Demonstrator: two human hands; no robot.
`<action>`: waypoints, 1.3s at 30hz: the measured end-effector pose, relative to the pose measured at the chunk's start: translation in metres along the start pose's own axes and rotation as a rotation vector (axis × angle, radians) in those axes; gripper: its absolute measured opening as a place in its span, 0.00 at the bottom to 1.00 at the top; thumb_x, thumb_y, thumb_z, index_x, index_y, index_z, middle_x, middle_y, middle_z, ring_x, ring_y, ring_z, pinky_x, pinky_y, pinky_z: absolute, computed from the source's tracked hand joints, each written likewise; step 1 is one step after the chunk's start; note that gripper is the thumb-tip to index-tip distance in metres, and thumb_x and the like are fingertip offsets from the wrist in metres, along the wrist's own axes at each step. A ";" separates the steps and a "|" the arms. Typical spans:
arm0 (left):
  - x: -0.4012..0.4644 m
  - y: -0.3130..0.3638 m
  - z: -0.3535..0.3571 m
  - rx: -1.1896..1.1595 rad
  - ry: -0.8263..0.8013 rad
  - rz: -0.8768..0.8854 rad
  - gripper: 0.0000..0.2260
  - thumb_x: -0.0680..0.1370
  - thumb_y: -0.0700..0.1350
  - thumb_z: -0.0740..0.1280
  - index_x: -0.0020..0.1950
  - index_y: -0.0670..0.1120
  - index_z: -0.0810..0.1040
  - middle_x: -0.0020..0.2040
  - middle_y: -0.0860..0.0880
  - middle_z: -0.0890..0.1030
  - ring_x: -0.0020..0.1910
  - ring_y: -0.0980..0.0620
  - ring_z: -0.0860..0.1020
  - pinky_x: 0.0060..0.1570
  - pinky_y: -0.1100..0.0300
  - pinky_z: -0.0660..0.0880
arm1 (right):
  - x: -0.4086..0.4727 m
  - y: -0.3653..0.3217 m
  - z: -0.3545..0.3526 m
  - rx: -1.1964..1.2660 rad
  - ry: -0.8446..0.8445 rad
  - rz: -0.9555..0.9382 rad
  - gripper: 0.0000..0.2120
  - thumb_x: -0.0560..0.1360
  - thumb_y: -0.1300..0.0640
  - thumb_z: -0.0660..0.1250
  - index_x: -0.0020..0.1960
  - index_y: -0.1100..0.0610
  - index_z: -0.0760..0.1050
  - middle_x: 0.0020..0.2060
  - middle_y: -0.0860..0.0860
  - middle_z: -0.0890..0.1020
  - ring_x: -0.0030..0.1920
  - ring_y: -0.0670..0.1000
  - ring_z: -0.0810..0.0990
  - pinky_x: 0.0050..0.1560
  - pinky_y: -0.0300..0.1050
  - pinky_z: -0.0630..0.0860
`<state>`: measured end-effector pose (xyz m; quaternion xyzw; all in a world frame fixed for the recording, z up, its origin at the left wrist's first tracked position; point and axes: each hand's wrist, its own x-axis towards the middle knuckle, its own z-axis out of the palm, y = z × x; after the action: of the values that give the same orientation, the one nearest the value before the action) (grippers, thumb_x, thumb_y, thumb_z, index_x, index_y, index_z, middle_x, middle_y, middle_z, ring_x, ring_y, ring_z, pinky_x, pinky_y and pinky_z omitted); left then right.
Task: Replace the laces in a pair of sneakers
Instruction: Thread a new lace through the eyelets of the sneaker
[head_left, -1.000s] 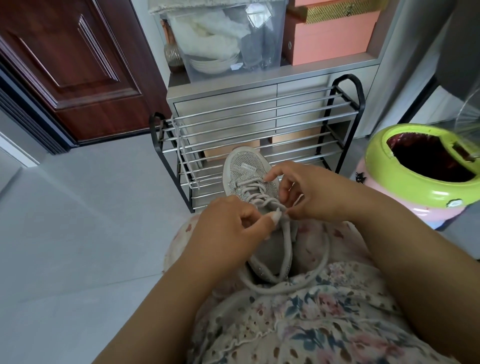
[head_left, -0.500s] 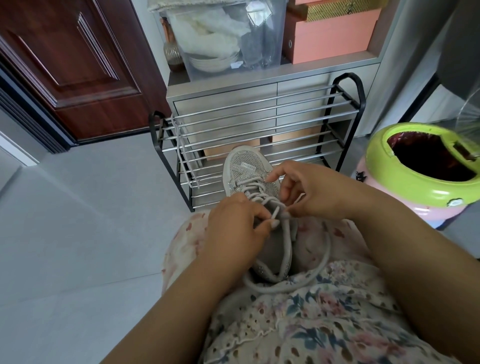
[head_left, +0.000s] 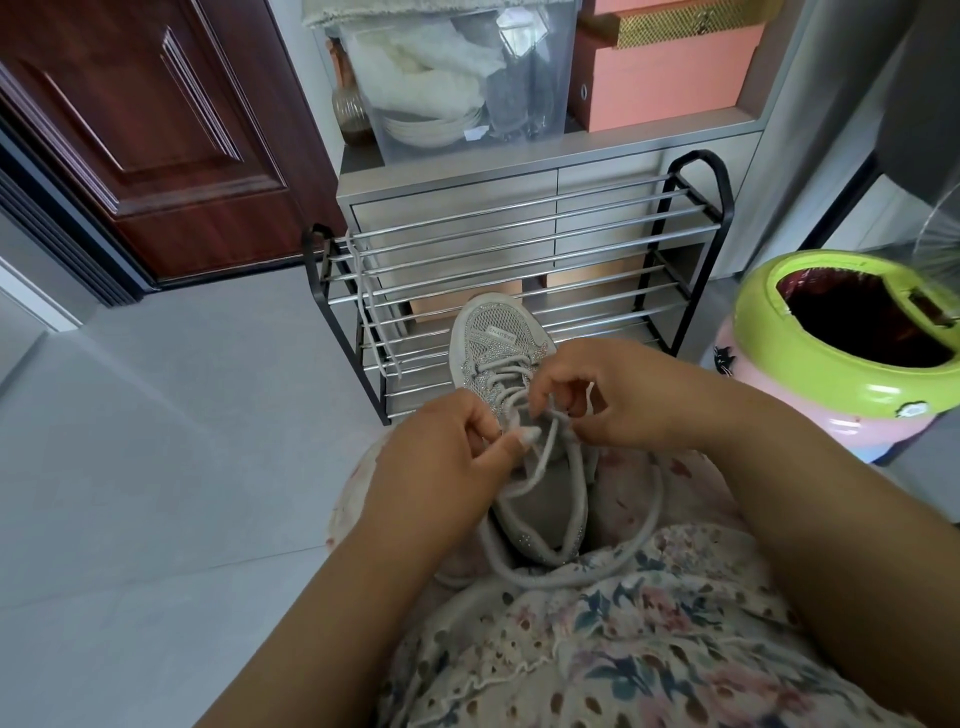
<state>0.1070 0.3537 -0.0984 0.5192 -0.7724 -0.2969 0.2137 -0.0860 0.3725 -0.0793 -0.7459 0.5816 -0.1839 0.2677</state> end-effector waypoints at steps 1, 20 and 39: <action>-0.001 0.001 -0.001 0.068 -0.011 -0.003 0.15 0.70 0.60 0.71 0.37 0.51 0.73 0.32 0.52 0.78 0.32 0.56 0.75 0.35 0.56 0.72 | 0.000 0.000 0.000 -0.025 -0.015 -0.023 0.16 0.67 0.68 0.70 0.47 0.49 0.80 0.41 0.47 0.77 0.39 0.44 0.75 0.39 0.37 0.72; -0.011 0.012 -0.035 -0.171 -0.753 0.203 0.11 0.78 0.45 0.67 0.36 0.48 0.77 0.29 0.57 0.74 0.28 0.60 0.70 0.32 0.67 0.68 | 0.000 0.005 -0.004 -0.042 -0.045 -0.005 0.14 0.65 0.63 0.74 0.42 0.45 0.80 0.43 0.46 0.76 0.41 0.43 0.75 0.40 0.35 0.73; -0.009 0.006 -0.026 -0.599 -0.643 -0.113 0.12 0.81 0.43 0.60 0.39 0.43 0.75 0.37 0.46 0.82 0.34 0.50 0.74 0.37 0.60 0.70 | -0.005 0.005 -0.004 -0.067 -0.051 -0.053 0.10 0.66 0.62 0.73 0.41 0.47 0.82 0.39 0.40 0.73 0.39 0.40 0.74 0.36 0.30 0.67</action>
<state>0.1230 0.3572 -0.0759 0.3572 -0.6498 -0.6653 0.0872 -0.0935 0.3759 -0.0785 -0.7740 0.5603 -0.1521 0.2525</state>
